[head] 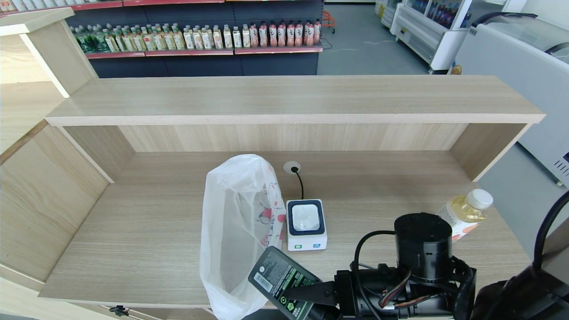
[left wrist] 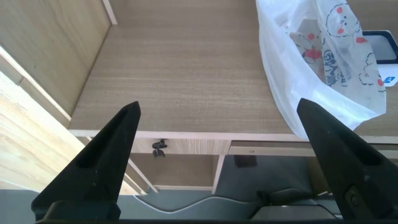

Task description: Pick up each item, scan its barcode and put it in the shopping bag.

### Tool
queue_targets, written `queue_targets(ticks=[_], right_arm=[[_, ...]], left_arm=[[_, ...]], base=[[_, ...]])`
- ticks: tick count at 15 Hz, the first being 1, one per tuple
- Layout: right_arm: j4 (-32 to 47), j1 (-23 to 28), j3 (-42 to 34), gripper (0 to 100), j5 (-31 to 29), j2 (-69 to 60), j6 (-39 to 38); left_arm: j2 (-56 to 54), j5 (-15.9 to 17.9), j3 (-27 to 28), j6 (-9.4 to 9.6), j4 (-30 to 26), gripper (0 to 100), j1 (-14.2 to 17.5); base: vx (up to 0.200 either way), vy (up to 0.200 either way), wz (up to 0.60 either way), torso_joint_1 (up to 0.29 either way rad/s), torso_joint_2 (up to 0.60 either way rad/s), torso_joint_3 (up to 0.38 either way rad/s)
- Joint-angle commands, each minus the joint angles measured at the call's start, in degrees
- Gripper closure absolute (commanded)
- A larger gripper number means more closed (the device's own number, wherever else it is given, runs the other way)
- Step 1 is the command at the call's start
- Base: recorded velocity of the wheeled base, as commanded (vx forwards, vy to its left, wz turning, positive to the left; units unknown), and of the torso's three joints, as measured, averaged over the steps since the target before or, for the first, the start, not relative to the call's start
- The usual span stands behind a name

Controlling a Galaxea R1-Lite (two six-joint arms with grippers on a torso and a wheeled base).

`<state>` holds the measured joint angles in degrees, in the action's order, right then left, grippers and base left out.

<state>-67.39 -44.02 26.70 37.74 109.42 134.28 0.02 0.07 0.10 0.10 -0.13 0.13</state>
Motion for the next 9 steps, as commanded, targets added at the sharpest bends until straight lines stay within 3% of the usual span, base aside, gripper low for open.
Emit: queue_targets(ticks=[1,9], right_arm=[[-2.0,-0.1,-0.1,100,0.1,0.4,0.7],[-5.1,1.8,-0.5,100,0.1,0.6,2.3]], left_arm=[[0.0,0.0,0.0,-0.01,0.0,0,0.0],[0.0,0.0,0.0,-0.01,0.0,0,0.0]], base=[[0.000,0.000,0.00,0.000,0.00,0.000],[0.000,0.000,0.00,0.000,0.00,0.000]])
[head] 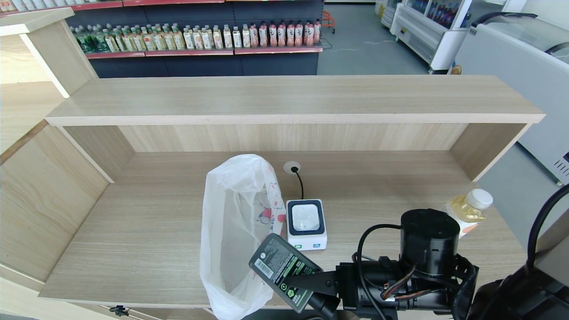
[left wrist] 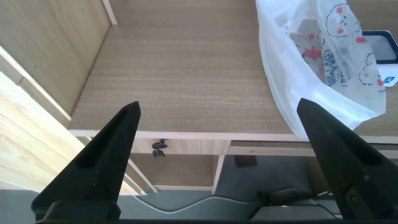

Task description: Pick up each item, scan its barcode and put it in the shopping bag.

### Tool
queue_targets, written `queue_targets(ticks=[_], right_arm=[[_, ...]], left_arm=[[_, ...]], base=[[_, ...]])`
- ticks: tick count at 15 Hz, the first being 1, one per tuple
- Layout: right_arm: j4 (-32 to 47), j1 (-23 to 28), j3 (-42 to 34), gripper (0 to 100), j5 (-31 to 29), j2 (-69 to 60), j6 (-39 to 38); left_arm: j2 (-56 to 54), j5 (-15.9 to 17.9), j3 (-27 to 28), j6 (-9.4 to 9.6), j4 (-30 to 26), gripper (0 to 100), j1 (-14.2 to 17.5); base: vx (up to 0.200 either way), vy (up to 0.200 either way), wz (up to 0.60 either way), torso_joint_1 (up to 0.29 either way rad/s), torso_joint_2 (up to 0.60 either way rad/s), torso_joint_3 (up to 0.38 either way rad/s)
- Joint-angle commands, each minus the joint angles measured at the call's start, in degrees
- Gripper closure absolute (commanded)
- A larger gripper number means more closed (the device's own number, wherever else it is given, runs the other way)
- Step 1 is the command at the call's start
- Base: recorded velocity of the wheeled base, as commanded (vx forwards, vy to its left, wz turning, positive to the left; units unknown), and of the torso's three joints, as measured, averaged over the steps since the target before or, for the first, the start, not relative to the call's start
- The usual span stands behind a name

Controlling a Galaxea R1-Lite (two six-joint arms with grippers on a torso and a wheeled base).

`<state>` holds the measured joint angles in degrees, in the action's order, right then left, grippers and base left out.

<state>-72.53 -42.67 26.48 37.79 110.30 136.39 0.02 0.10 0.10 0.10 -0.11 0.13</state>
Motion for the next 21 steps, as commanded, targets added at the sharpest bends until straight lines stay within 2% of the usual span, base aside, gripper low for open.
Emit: queue_targets(ticks=[1,18,20,21], right_arm=[[-0.1,0.6,-0.3,100,0.0,-0.3,0.2],[-0.1,0.7,1.6,100,-0.4,0.1,-0.9],[0.2,1.1,1.2,100,-5.6,-4.2,-12.8],[0.1,2.1,-1.5,100,-9.3,-7.4,-22.1]], left_arm=[[0.0,0.0,0.0,-0.01,0.0,0,0.0],[0.0,0.0,0.0,-0.01,-0.1,0,0.0],[0.0,0.0,0.0,-0.01,0.0,0,0.0],[0.0,0.0,0.0,-0.01,0.0,0,0.0]], base=[[0.000,0.000,0.00,0.000,0.00,0.000],[0.000,0.000,0.00,0.000,0.00,0.000],[0.000,0.000,0.00,0.000,0.00,0.000],[0.000,0.000,0.00,0.000,0.00,0.000]])
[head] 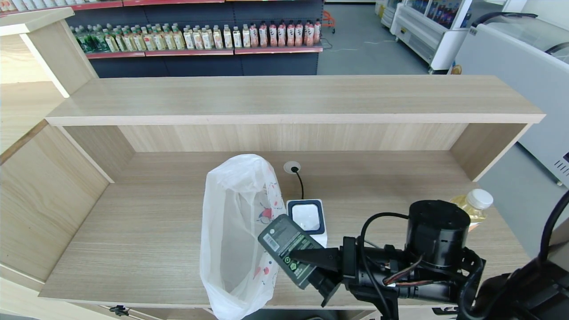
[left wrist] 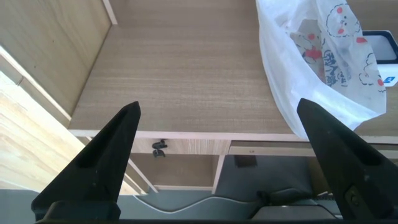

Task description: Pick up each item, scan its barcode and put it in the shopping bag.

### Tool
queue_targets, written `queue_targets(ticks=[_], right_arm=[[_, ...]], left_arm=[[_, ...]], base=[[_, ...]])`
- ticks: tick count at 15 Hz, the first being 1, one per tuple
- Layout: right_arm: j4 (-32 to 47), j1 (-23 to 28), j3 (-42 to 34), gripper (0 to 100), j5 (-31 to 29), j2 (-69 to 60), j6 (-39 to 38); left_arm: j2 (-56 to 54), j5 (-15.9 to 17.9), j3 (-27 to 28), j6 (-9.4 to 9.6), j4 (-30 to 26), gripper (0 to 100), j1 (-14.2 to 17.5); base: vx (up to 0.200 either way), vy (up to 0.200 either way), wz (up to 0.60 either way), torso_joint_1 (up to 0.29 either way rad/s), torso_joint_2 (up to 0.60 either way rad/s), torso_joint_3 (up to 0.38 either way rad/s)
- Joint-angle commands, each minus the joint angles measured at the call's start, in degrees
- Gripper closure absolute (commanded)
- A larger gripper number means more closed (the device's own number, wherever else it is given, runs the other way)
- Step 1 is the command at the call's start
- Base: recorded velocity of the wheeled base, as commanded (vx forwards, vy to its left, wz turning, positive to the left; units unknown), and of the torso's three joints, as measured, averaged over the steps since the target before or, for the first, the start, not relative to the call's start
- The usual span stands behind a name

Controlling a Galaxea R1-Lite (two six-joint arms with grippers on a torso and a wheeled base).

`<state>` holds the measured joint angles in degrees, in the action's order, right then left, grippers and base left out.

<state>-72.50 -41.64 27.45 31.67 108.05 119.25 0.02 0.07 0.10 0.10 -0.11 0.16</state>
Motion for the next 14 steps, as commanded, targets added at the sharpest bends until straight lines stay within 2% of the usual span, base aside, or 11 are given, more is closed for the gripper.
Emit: queue_targets(ticks=[1,2,3,5,6,9,10,11,13,14], right_arm=[[0.6,1.2,-5.0,100,-8.7,-8.7,-16.7],[1.0,1.0,-5.8,100,-14.5,-12.7,-26.1],[2.0,1.5,-5.7,100,-17.2,-17.1,-32.2],[8.8,1.5,-5.0,100,-15.3,-21.2,-45.9],[10.6,1.7,-4.5,100,-17.9,-24.0,-53.9],[11.1,4.1,-4.5,100,-33.4,-29.6,-80.5],[14.2,6.2,-4.1,100,-44.9,-30.0,-95.7],[17.7,7.6,-2.6,100,-48.0,-29.6,-104.7],[37.2,9.7,4.6,100,-51.3,-27.8,-134.2],[41.3,9.7,6.6,100,-51.2,-27.1,-140.9]], left_arm=[[0.0,0.0,0.0,-0.01,-0.1,0,0.0],[0.0,0.0,0.0,-0.01,0.0,0,0.0],[0.0,0.0,0.0,-0.01,-0.1,0,0.0],[0.0,0.0,0.0,-0.01,0.0,0,-0.1],[0.0,0.0,0.0,-0.01,-0.1,0,0.0],[0.0,0.0,0.0,-0.01,-0.1,0,0.0],[0.0,0.0,0.0,-0.01,-0.1,0,0.0],[0.0,0.0,0.0,-0.01,0.0,0,0.0],[0.0,0.0,0.0,-0.01,0.0,0,0.0],[0.0,0.0,0.0,-0.01,-0.1,0,0.0]], base=[[0.000,0.000,0.00,0.000,0.00,0.000],[0.000,0.000,0.00,0.000,0.00,0.000],[0.000,0.000,0.00,0.000,0.00,0.000],[0.000,0.000,0.00,0.000,0.00,0.000],[0.000,0.000,0.00,0.000,0.00,0.000],[0.000,0.000,0.00,0.000,0.00,0.000],[0.000,0.000,0.00,0.000,0.00,0.000],[0.000,0.000,0.00,0.000,0.00,0.000],[0.000,0.000,0.00,0.000,0.00,0.000],[0.000,0.000,0.00,0.000,0.00,0.000]])
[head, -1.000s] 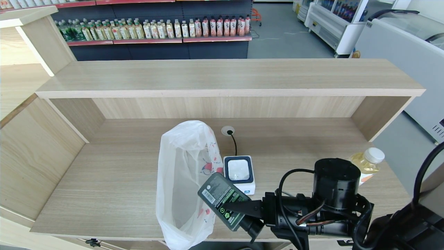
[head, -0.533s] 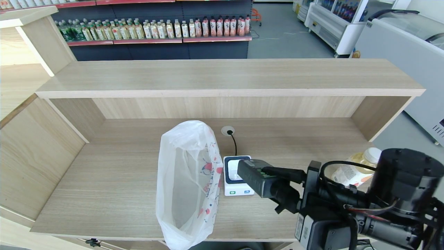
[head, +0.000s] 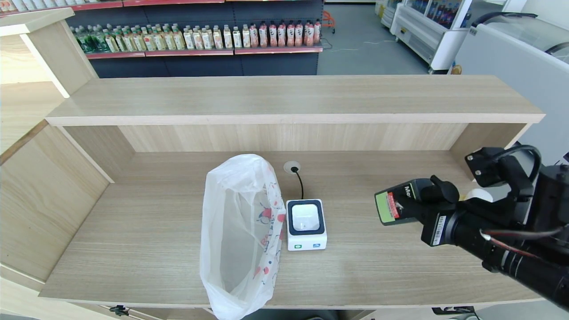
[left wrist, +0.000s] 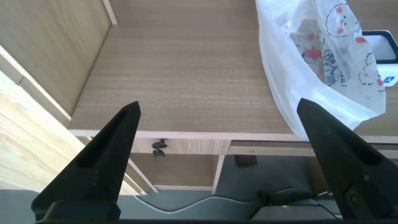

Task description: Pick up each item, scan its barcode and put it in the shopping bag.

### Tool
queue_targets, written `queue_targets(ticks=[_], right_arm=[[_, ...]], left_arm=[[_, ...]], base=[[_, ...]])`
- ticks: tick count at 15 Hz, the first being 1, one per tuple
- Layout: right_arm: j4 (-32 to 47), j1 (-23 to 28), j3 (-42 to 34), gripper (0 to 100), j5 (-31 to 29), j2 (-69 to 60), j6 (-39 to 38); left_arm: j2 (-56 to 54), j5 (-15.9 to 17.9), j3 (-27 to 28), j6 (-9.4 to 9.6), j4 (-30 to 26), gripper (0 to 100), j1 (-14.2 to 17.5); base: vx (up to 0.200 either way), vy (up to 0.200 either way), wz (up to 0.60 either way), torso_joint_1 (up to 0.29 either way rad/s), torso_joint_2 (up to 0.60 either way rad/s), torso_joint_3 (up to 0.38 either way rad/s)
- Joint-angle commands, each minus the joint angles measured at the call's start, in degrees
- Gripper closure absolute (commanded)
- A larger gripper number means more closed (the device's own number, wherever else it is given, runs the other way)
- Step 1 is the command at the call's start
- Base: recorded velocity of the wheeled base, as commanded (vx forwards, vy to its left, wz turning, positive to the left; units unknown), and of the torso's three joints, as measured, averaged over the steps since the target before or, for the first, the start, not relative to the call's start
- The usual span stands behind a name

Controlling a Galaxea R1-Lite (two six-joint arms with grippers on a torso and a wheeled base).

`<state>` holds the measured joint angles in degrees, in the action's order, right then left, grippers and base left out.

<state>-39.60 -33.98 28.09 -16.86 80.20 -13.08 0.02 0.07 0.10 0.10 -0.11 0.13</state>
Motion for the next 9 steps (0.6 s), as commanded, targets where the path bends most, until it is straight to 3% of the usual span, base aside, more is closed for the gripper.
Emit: queue_targets(ticks=[1,3,9], right_arm=[[12.5,1.8,8.6,100,-2.6,1.8,-16.2],[14.4,1.6,11.3,100,-1.5,4.6,-22.5],[14.5,1.5,11.0,100,0.1,5.2,-22.6]], left_arm=[[0.0,0.0,0.0,-0.01,0.0,0,0.0],[0.0,0.0,0.0,-0.01,-0.1,0,0.0],[0.0,0.0,0.0,0.08,-0.1,0,0.0]], base=[[0.000,0.000,0.00,0.000,0.00,0.000],[0.000,0.000,0.00,0.000,0.00,0.000],[0.000,0.000,0.00,0.000,0.00,0.000]])
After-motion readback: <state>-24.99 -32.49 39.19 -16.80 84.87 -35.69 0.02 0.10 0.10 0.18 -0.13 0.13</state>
